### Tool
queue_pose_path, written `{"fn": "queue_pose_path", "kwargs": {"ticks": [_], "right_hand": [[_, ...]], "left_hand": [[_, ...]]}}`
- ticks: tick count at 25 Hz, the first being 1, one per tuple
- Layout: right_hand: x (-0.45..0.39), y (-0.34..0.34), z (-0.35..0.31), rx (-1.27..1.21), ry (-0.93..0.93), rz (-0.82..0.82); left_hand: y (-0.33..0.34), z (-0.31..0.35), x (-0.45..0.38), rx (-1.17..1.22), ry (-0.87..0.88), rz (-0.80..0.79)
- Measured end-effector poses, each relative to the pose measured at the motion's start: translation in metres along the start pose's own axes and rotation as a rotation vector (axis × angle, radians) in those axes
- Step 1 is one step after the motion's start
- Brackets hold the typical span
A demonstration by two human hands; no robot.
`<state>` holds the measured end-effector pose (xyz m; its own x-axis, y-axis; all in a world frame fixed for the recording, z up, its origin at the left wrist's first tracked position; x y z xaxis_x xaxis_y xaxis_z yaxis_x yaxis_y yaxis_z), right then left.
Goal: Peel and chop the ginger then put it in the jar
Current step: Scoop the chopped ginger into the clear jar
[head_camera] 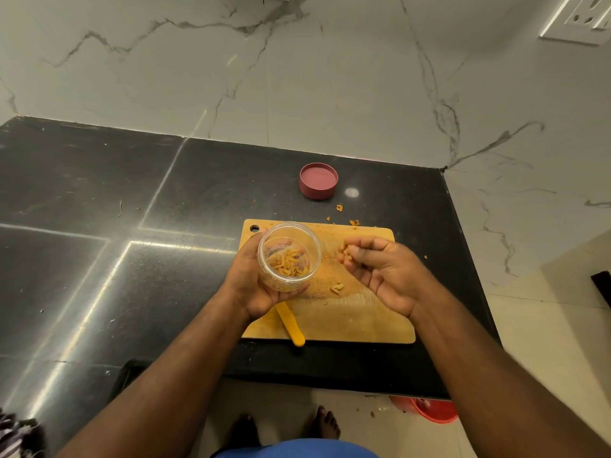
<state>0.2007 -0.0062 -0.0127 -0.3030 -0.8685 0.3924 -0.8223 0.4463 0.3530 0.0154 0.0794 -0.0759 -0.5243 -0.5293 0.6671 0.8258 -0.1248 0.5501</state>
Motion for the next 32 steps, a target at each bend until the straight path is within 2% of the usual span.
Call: {"fn": "queue_pose_path", "kwargs": {"ticks": [2, 3, 5, 6, 7, 9, 11, 13, 16, 17, 19, 21, 24, 32], "right_hand": [[0.014, 0.03, -0.032, 0.12, -0.147, -0.139], [0.021, 0.047, -0.044, 0.346, -0.26, -0.2], [0.029, 0.079, -0.049, 1.031, -0.523, -0.296], [0.032, 0.091, -0.044, 1.263, -0.595, -0.326], [0.032, 0.095, -0.044, 1.342, -0.637, -0.313], [0.032, 0.087, -0.057, 1.204, -0.717, -0.238], [0.02, 0.056, -0.066, 0.993, -0.683, -0.1], [-0.003, 0.025, -0.047, 1.117, -0.522, -0.018], [-0.027, 0.003, 0.017, 1.532, -0.3, -0.094], [-0.028, 0.001, 0.032, 1.607, -0.295, -0.118], [-0.025, 0.004, 0.05, 1.703, -0.406, -0.176], [-0.017, 0.013, 0.061, 1.74, -0.506, -0.255], [-0.006, 0.023, 0.074, 1.805, -0.551, -0.353], [0.002, 0.03, 0.072, 1.835, -0.607, -0.393]], "left_hand": [[0.004, -0.002, 0.0, -0.02, -0.012, -0.005], [0.007, -0.004, 0.0, -0.026, -0.018, -0.008], [0.01, -0.006, -0.001, -0.033, -0.02, -0.019], [0.011, -0.007, -0.001, -0.033, -0.018, -0.027], [0.012, -0.007, -0.001, -0.031, -0.017, -0.035], [0.011, -0.005, 0.001, -0.019, -0.015, -0.032], [0.006, -0.002, 0.003, 0.0, -0.007, -0.018], [0.0, 0.0, 0.004, 0.023, -0.006, -0.007], [-0.005, 0.002, 0.004, 0.053, -0.003, 0.001], [-0.006, 0.003, 0.004, 0.057, -0.003, 0.002], [-0.005, 0.003, 0.003, 0.056, -0.004, 0.001], [-0.005, 0.004, 0.002, 0.056, -0.006, 0.003], [-0.005, 0.005, 0.0, 0.048, 0.003, 0.003], [-0.011, 0.009, 0.004, 0.048, 0.023, 0.009]]}}
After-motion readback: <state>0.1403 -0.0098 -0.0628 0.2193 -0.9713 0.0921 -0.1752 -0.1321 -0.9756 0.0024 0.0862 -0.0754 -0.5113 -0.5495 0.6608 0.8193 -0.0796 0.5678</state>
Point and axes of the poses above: each hand's wrist, its own x-axis away from the middle knuckle, its own y-axis out of the palm, z = x × y, the point moved 5 cm from there along -x, towards the middle knuckle, and after that the axes turned 7 degrees about -y, right-handed, at the moved point
